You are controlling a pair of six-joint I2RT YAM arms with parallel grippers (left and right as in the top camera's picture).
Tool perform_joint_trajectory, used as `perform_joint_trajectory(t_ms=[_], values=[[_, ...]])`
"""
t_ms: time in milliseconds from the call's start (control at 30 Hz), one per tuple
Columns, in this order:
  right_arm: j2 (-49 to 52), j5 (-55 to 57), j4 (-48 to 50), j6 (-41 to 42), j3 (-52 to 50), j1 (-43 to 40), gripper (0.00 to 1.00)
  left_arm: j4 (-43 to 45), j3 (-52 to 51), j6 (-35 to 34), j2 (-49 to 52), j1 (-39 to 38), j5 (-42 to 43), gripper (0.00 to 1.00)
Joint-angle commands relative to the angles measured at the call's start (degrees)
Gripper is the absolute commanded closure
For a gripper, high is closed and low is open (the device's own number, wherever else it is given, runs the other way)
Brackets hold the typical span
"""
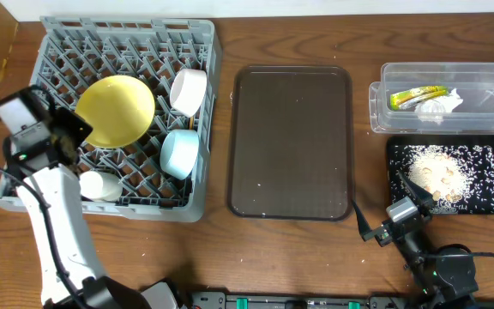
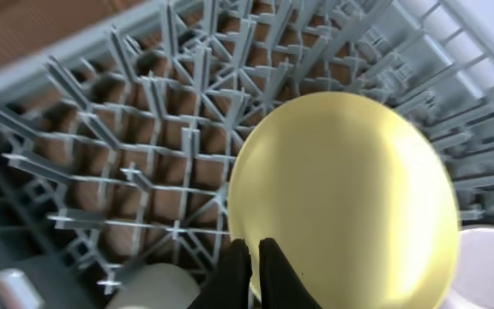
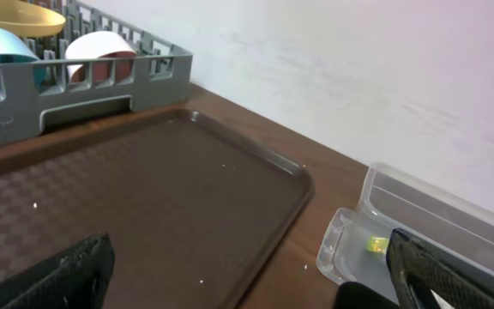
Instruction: Sort waste into correct bins and load items into the dishwasher
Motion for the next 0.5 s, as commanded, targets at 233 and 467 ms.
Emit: perform_joint_trajectory(t_ms=[233,467], values=[[-0.3,0.1,-0.2,-0.2,-0.1,-0.7,0.01,-6.3,-0.1,-11.8,5.8,3.9,11.4,0.64],[-0.3,0.1,-0.2,-0.2,-0.1,-0.7,0.01,-4.4,-0.1,-12.4,12.7,8.2,23.5,0.59]])
